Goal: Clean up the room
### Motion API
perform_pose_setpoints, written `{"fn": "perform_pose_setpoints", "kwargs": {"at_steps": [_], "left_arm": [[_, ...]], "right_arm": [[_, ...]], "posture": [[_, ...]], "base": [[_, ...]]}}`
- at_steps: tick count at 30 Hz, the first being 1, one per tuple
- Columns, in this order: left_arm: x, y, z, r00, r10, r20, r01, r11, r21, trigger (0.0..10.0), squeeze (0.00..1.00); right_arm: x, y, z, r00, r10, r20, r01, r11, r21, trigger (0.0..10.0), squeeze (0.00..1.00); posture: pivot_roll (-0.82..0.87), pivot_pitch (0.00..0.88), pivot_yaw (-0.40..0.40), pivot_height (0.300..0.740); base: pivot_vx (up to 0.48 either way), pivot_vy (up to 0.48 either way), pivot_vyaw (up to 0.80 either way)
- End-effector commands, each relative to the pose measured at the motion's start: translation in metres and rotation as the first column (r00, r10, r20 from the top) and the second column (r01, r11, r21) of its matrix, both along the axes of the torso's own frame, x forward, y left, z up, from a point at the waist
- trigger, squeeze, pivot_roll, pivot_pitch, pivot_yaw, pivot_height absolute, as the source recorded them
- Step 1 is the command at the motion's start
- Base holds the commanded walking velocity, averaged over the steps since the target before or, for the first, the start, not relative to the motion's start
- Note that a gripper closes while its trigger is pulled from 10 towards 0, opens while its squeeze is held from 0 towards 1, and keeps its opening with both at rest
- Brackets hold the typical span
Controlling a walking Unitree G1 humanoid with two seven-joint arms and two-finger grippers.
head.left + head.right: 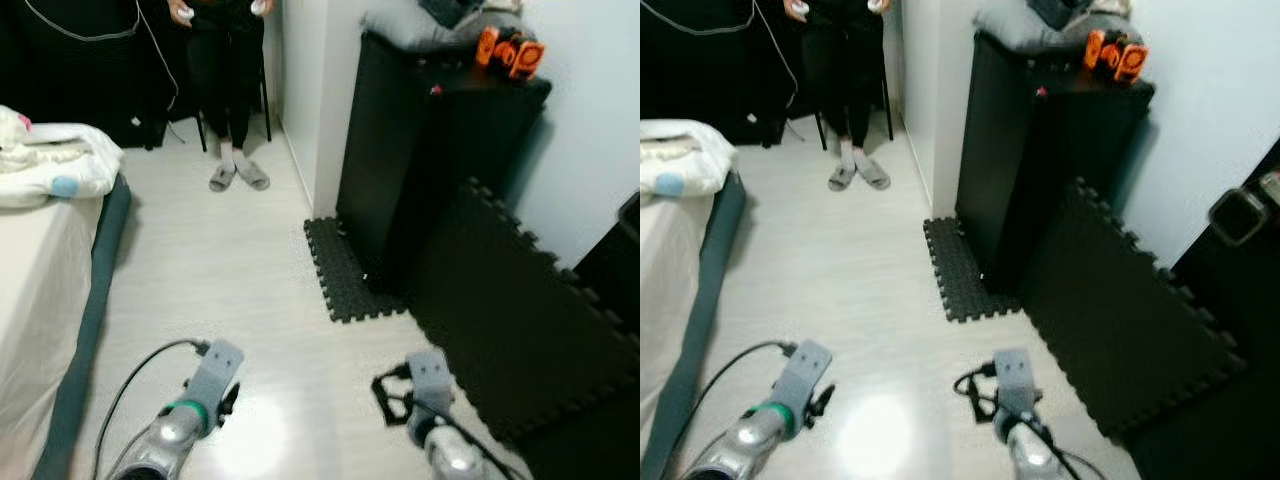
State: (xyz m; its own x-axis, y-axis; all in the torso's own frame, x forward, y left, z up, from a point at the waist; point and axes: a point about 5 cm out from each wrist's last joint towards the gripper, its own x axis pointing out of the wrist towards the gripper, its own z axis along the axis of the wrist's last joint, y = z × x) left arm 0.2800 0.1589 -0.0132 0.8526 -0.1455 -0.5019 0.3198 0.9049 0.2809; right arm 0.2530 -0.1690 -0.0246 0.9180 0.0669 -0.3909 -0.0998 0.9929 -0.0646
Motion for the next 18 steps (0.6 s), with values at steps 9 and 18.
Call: {"fn": "perform_pose_setpoints", "kwargs": {"at_steps": [9,18], "left_arm": [[-0.0127,0.0092,-0.0112,0.999,0.016,-0.049,-0.014,1.0,0.026,10.0,0.0],[-0.0122,0.007,-0.011,0.999,0.009,-0.046,-0.007,1.0,0.025,10.0,0.0]], "right_arm": [[-0.0022,0.0039,-0.0029,1.0,0.013,-0.017,-0.013,1.0,-0.005,10.0,0.0],[-0.0032,0.0022,-0.0035,1.0,-0.004,-0.019,0.004,1.0,0.01,10.0,0.0]], "posture": [[0.03,0.002,0.022,0.734],[0.03,0.006,0.021,0.734]], "base": [[0.428,0.0,0.7],[0.429,0.0,0.0]]}}
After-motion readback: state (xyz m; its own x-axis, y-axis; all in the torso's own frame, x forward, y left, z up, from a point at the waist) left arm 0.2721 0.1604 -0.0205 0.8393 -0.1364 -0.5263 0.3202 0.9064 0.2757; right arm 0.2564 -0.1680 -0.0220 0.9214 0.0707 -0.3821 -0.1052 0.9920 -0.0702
